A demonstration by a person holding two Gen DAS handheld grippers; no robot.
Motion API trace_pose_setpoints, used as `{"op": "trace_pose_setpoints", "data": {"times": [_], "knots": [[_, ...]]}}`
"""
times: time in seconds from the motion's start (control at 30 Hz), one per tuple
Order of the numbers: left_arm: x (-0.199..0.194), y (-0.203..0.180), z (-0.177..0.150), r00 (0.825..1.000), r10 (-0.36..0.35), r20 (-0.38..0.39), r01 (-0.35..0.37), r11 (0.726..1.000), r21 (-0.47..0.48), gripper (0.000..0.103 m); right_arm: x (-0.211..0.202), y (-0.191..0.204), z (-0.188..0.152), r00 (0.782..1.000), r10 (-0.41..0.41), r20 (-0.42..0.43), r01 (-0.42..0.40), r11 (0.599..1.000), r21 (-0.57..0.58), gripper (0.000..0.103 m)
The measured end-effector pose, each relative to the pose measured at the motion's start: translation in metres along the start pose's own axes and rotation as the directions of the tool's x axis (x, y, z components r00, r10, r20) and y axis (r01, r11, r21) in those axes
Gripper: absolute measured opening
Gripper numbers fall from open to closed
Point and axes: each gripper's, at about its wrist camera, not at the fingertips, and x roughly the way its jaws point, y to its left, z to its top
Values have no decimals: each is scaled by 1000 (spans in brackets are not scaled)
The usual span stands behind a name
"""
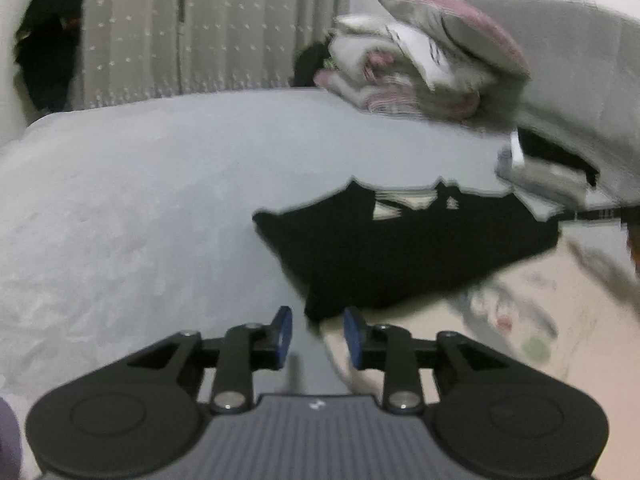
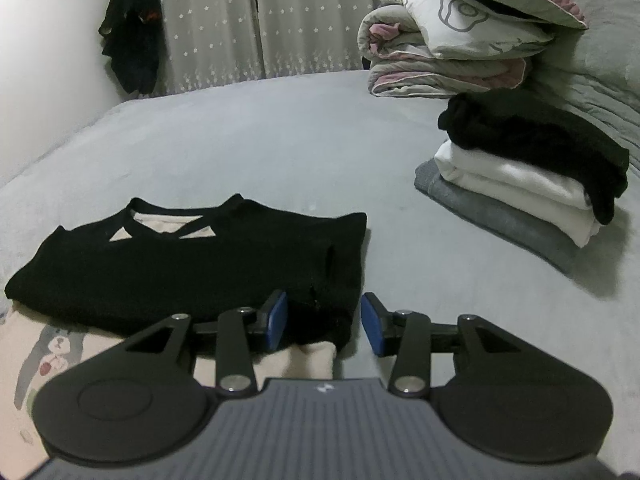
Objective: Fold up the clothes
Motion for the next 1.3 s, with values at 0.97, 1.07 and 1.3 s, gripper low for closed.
{"op": "trace_pose_setpoints", "data": {"times": [0.97, 1.07, 1.3], "knots": [[3, -45, 3, 992, 16, -124, -30, 994, -107, 63, -34, 21, 9, 999, 39, -27, -37, 997, 72, 60], [-14, -48, 5, 993, 48, -109, -58, 994, -90, 68, -46, 22, 7, 998, 19, -61, -15, 997, 71, 63], [-54, -48, -3, 988, 88, -127, -102, 989, -107, 78, -86, 8, -3, 994, -6, -106, 17, 994, 103, 65]]}}
